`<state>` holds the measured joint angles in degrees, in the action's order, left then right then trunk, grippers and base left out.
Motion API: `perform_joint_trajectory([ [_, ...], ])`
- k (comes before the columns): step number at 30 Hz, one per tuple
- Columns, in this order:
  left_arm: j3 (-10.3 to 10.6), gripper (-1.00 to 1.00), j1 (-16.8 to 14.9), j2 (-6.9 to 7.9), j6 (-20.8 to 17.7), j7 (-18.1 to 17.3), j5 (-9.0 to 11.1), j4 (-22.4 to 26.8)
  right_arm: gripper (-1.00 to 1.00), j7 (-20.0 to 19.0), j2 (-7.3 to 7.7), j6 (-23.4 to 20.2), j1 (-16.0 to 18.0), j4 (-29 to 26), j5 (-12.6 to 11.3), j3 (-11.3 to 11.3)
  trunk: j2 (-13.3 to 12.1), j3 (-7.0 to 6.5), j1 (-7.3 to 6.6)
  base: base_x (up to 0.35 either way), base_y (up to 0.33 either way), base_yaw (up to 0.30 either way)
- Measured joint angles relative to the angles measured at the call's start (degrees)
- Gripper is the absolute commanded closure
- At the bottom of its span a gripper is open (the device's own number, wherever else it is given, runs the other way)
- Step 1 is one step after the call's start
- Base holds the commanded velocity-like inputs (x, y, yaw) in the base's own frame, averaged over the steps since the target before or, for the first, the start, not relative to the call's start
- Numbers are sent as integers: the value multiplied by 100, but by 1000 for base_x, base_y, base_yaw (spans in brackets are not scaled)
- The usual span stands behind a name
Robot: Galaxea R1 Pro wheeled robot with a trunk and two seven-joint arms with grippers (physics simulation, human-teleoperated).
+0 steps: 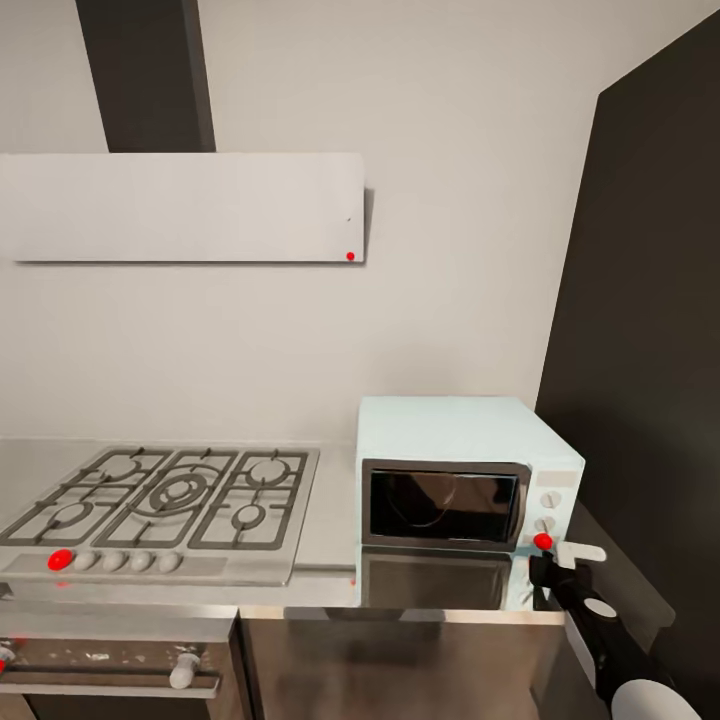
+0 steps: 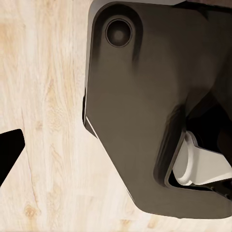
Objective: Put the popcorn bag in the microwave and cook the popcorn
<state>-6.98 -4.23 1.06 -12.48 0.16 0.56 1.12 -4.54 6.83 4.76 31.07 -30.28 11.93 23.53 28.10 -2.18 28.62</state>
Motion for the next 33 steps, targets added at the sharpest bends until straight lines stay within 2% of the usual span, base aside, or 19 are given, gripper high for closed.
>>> perform_joint_trajectory([
  [6,0,-100,0,0,0,0,0,0,100,0,39,-2,0,-6,0,15,0,0,-1,54,-29,0],
  [33,0,-100,0,0,9,0,0,0,100,0,42,-4,0,-4,0,16,0,0,0,42,-16,0],
])
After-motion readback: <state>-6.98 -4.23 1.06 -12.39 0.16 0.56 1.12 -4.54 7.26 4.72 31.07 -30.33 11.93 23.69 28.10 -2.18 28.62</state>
